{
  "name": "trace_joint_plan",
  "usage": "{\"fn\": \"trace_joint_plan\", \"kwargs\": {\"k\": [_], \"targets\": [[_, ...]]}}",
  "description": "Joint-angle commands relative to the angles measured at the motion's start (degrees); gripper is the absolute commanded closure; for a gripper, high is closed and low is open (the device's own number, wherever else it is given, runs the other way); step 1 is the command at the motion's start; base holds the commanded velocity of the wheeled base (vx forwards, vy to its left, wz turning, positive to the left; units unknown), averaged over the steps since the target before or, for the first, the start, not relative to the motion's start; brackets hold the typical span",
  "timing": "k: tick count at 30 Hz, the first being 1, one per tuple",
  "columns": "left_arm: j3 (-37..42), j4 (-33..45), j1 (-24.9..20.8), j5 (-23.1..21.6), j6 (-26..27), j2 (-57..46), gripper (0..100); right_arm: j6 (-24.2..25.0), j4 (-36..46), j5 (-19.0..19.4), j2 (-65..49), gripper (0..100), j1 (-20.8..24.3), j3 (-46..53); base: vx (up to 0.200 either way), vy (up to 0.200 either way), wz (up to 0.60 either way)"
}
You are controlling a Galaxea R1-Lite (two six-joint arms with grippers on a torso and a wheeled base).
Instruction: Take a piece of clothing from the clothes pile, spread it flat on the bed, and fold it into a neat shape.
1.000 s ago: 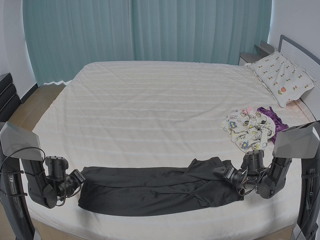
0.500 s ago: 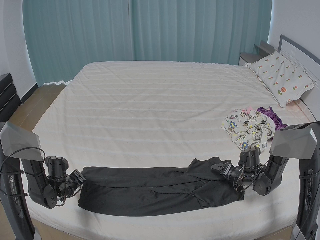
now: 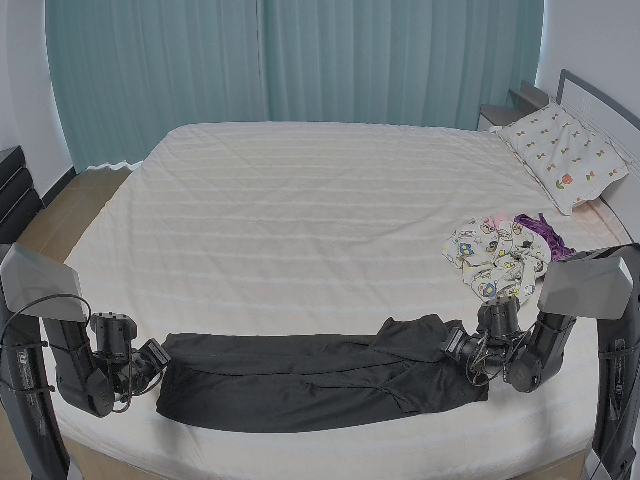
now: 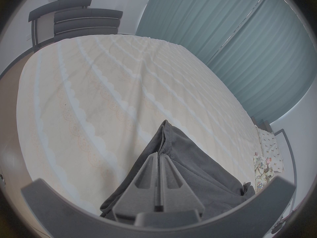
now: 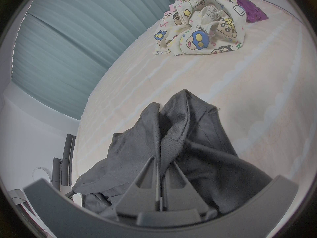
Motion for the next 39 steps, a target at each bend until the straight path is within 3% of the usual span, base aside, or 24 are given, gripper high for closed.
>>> {"fn": "trace_joint_plan", "kwargs": {"k": [1,10,11,29,33,39], "targets": [[0.0,0.0,0.0,0.0,0.0,0.1,100,-0.2,0.0,-0.1,-0.7,100,-0.1,1.6,0.000,0.000,0.00],[0.0,0.0,0.0,0.0,0.0,0.2,100,-0.7,0.0,0.1,-1.3,100,-0.5,3.0,0.000,0.000,0.00],[0.0,0.0,0.0,0.0,0.0,0.2,100,-0.8,0.0,0.2,-1.2,0,-0.6,2.8,0.000,0.000,0.00],[-0.2,0.0,0.0,0.1,0.0,0.2,100,0.3,-3.0,1.6,-8.0,0,-0.1,5.8,0.000,0.000,0.00],[-0.2,0.0,0.0,0.1,0.0,0.2,100,0.0,-4.0,0.8,-8.0,0,3.1,7.4,0.000,0.000,0.00],[-0.2,-0.1,0.1,0.1,0.0,0.3,100,-0.4,-6.6,-0.8,-9.7,0,4.2,9.0,0.000,0.000,0.00]]}}
